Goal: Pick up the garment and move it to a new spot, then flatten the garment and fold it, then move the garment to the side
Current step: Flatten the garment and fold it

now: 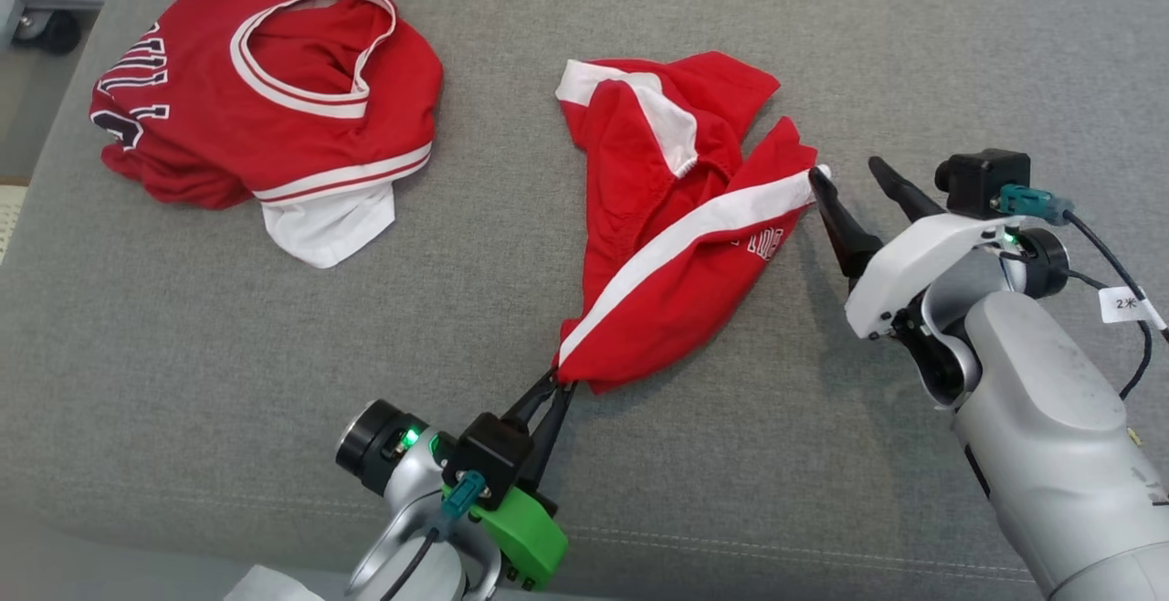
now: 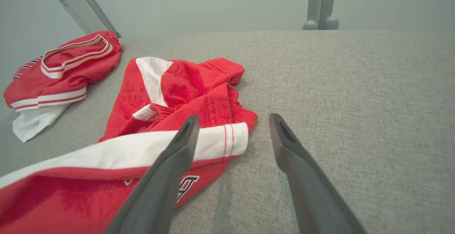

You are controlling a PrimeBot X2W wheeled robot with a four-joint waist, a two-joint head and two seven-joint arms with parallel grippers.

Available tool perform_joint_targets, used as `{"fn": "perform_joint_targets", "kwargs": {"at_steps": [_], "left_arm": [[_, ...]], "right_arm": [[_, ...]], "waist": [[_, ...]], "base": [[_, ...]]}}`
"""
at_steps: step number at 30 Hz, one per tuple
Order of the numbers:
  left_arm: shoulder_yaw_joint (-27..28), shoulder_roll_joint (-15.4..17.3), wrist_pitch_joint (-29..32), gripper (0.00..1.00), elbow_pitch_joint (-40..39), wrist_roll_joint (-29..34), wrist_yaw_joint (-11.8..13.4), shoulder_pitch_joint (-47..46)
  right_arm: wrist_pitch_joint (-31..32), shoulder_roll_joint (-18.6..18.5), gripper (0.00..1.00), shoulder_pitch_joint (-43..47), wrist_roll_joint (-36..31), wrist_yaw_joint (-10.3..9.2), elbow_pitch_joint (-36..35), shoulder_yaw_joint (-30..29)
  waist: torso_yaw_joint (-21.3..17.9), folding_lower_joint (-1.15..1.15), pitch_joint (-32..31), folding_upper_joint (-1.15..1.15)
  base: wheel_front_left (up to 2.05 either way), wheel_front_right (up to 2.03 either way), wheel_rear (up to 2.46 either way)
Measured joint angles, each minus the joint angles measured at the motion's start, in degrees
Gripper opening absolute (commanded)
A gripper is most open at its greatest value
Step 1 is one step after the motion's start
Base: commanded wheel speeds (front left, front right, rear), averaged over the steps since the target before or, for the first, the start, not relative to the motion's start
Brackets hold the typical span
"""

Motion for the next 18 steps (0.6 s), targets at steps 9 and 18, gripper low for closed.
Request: {"fn": "perform_joint_targets", "kwargs": {"at_steps": [9,18], "left_arm": [[0.2,-0.5,0.0,0.00,0.1,0.0,0.0,-1.1],[0.9,-0.7,0.0,0.00,0.4,0.0,0.0,-1.4]], "right_arm": [[1.5,-1.2,1.00,-2.6,3.1,0.00,3.9,2.8],[1.4,-1.3,0.45,-3.8,5.7,0.00,5.4,6.4]], "waist": [[3.0,0.00,3.6,0.00],[2.8,0.00,4.3,0.00]], "base": [[0.00,0.00,0.00],[0.00,0.00,0.00]]}}
